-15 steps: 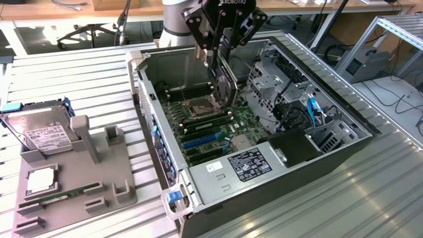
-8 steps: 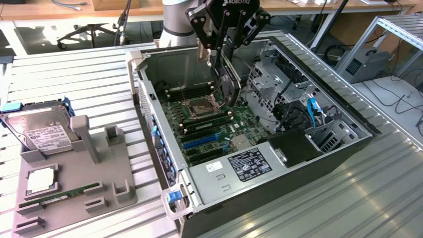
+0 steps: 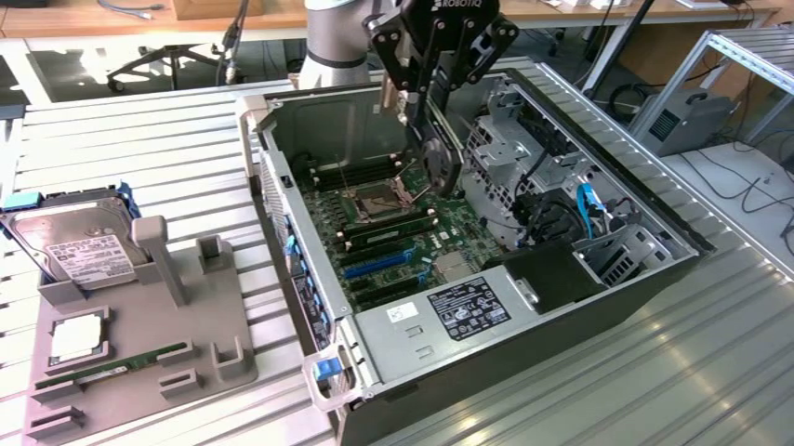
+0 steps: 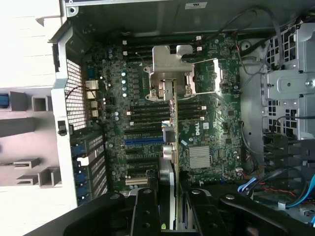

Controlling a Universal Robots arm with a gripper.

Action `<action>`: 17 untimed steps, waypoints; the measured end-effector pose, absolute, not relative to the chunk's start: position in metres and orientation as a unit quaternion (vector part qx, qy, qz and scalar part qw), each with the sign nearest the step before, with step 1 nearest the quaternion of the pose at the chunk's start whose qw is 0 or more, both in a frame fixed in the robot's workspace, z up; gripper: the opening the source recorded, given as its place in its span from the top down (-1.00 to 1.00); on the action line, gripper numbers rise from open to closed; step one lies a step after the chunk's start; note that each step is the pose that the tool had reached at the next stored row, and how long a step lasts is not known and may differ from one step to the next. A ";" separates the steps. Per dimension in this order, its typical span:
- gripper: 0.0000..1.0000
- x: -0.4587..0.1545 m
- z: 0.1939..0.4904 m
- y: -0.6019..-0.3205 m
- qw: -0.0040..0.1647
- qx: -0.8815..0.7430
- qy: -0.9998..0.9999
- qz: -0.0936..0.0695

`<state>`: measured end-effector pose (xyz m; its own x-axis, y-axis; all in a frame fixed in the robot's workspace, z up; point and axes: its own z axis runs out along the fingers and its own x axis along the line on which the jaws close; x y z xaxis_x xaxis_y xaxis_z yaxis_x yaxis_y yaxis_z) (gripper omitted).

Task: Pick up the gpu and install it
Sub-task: 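Pick up the gpu and move the gpu toward the slot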

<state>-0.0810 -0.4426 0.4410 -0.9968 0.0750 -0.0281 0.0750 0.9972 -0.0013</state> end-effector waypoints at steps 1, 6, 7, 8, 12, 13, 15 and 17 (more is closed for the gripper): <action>0.47 -0.080 0.441 -0.443 0.014 0.038 0.999 -0.001; 0.47 -0.075 0.439 -0.443 0.014 0.038 0.999 -0.001; 0.47 -0.074 0.438 -0.443 0.014 0.038 0.999 -0.001; 0.47 -0.073 0.438 -0.443 0.014 0.038 0.999 -0.001; 0.47 -0.070 0.436 -0.443 0.014 0.038 0.999 -0.001; 0.47 -0.069 0.436 -0.442 0.014 0.038 0.999 -0.001; 0.47 -0.067 0.435 -0.442 0.014 0.038 0.999 -0.001; 0.47 -0.066 0.435 -0.442 0.014 0.038 0.999 -0.001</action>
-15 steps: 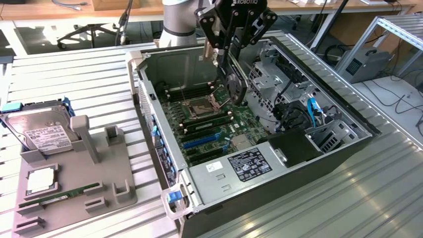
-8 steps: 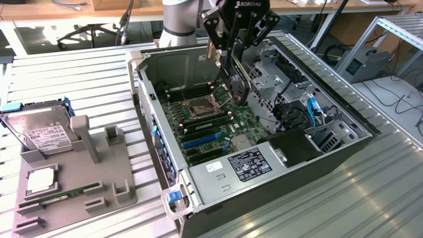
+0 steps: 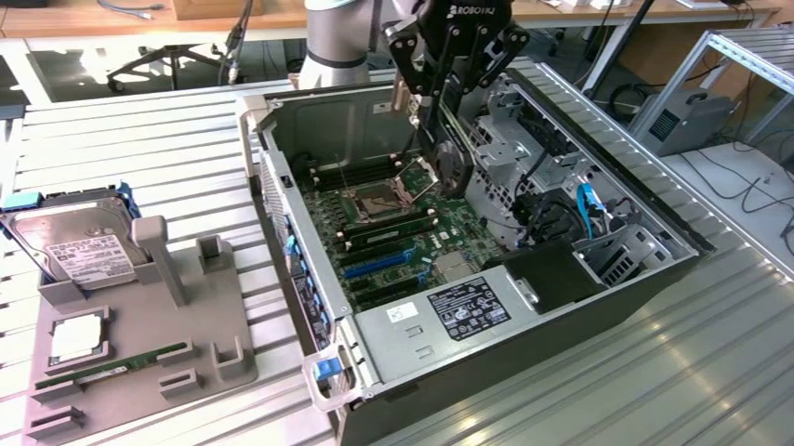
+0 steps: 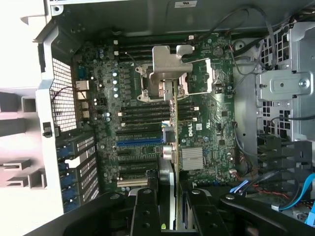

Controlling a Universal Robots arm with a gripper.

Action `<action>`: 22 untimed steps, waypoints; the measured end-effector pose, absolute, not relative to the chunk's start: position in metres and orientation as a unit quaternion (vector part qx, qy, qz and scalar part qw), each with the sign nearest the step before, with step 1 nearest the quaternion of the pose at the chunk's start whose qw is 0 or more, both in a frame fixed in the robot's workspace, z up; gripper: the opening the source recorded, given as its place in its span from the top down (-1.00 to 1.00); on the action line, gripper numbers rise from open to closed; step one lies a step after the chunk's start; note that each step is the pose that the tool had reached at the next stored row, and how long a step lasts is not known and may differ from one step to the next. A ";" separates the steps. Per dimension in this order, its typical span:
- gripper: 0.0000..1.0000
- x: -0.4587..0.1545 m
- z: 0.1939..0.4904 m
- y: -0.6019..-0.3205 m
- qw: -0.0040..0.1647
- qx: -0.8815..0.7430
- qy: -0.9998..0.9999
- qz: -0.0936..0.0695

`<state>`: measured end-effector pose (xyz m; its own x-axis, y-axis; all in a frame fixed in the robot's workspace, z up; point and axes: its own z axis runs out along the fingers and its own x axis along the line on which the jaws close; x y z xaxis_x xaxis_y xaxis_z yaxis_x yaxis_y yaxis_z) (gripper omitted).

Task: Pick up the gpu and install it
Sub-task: 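Pick up the gpu and move the gpu toward the slot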

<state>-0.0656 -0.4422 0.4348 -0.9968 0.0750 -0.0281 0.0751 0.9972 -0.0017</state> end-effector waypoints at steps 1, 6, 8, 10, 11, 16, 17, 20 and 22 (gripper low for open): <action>0.47 -0.064 0.435 -0.442 0.014 0.038 0.999 -0.001; 0.47 -0.058 0.433 -0.442 0.014 0.038 0.999 -0.002; 0.47 -0.057 0.433 -0.442 0.014 0.038 0.999 -0.002; 0.47 -0.056 0.433 -0.442 0.014 0.038 0.999 -0.002; 0.47 -0.056 0.433 -0.442 0.014 0.038 0.999 -0.002; 0.47 -0.052 0.432 -0.442 0.014 0.038 0.999 -0.002; 0.47 -0.052 0.432 -0.442 0.014 0.038 0.999 -0.002; 0.47 -0.050 0.431 -0.441 0.014 0.038 0.999 -0.002; 0.47 -0.048 0.431 -0.441 0.014 0.038 0.999 -0.002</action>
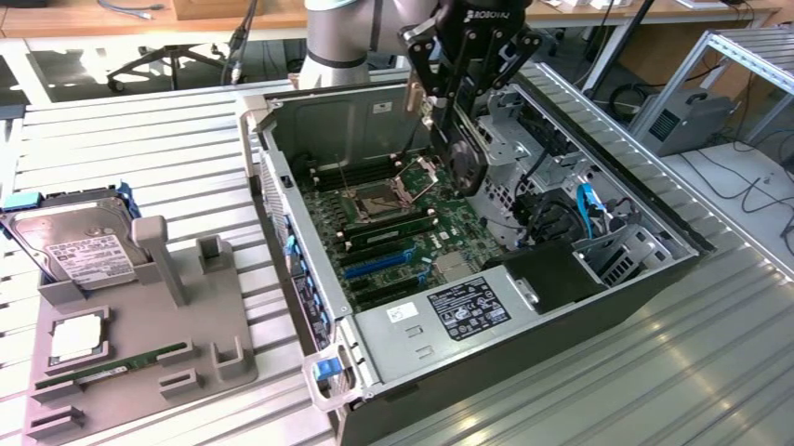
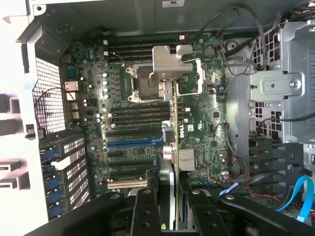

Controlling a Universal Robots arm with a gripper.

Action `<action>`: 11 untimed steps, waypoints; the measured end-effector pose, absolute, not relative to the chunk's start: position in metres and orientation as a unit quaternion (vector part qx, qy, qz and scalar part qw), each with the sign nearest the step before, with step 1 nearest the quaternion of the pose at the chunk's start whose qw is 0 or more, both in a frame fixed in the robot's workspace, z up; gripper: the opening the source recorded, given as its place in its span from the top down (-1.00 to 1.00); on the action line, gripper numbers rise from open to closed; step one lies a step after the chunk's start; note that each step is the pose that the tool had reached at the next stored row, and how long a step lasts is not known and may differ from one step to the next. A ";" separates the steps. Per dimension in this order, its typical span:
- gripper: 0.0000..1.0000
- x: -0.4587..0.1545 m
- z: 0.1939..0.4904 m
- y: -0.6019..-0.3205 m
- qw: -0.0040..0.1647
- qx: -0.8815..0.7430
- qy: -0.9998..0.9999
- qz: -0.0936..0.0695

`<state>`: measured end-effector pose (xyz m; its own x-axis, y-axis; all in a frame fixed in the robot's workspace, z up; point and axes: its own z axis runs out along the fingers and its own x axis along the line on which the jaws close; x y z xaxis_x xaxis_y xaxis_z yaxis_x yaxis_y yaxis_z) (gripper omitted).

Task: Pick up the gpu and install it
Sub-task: 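Pick up the gpu and move the gpu toward the slot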

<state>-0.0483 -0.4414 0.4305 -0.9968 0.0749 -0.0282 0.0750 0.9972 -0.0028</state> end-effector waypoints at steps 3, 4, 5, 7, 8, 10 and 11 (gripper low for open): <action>0.47 -0.047 0.430 -0.441 0.014 0.038 0.999 -0.002; 0.47 -0.047 0.430 -0.441 0.014 0.038 0.999 -0.002; 0.47 -0.046 0.430 -0.441 0.014 0.038 0.999 -0.002; 0.47 -0.046 0.430 -0.441 0.014 0.038 0.999 -0.002; 0.47 -0.045 0.429 -0.441 0.014 0.038 0.999 -0.002; 0.47 -0.044 0.429 -0.441 0.014 0.038 0.999 -0.002; 0.47 -0.044 0.429 -0.441 0.014 0.038 0.999 -0.002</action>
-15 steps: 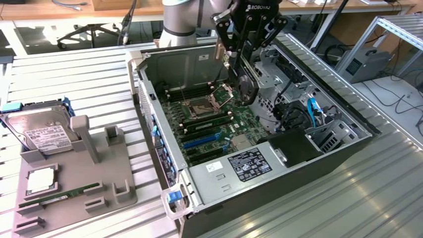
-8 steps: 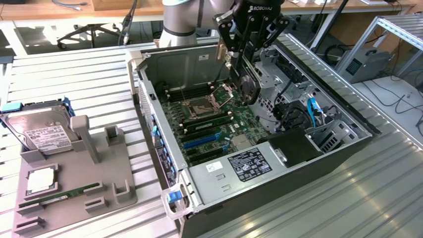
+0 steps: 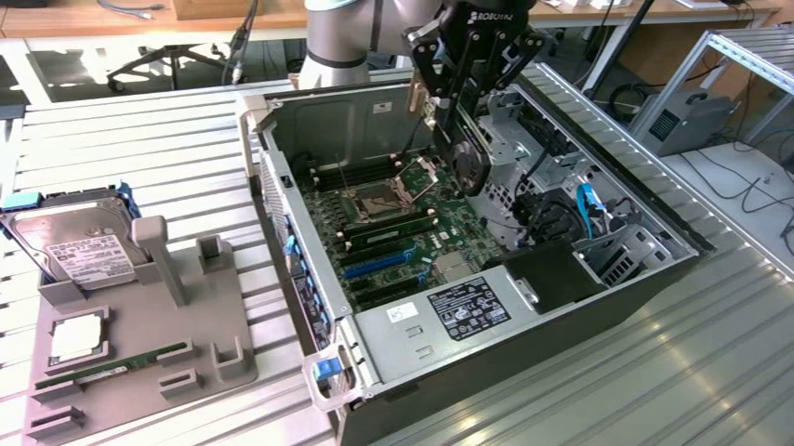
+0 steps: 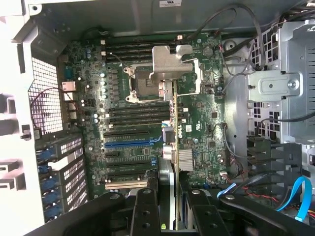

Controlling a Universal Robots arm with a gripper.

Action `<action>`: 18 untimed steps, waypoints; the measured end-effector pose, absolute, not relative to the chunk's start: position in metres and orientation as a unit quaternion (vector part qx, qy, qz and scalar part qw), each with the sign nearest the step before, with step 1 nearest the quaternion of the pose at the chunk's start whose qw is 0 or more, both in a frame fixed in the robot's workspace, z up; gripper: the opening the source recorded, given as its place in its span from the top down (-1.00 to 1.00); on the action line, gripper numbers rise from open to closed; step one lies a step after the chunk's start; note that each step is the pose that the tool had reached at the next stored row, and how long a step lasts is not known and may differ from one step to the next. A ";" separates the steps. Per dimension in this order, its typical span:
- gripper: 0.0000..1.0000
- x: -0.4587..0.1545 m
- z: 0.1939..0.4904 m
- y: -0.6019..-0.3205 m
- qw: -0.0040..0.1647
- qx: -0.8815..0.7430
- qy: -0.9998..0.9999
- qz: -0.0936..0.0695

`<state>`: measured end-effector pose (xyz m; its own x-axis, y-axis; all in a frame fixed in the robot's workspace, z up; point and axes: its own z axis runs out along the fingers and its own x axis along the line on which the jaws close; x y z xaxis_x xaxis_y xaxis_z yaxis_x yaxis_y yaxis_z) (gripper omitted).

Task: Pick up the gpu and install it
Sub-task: 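Pick up the gpu and move the gpu toward the slot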

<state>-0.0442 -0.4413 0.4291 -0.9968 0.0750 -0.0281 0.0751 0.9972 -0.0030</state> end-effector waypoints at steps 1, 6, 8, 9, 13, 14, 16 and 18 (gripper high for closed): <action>0.47 -0.044 0.429 -0.441 0.014 0.038 0.999 -0.002; 0.47 -0.041 0.428 -0.441 0.014 0.038 0.999 -0.002; 0.47 -0.040 0.428 -0.441 0.014 0.038 0.999 -0.002; 0.47 -0.040 0.428 -0.441 0.014 0.038 0.999 -0.002; 0.47 -0.037 0.427 -0.441 0.014 0.038 0.999 -0.002; 0.47 -0.037 0.426 -0.441 0.014 0.038 0.999 -0.002; 0.47 -0.037 0.425 -0.441 0.014 0.038 0.999 -0.002; 0.47 -0.036 0.424 -0.441 0.014 0.038 0.999 -0.002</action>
<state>-0.0365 -0.4412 0.4244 -0.9968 0.0750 -0.0281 0.0751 0.9972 -0.0030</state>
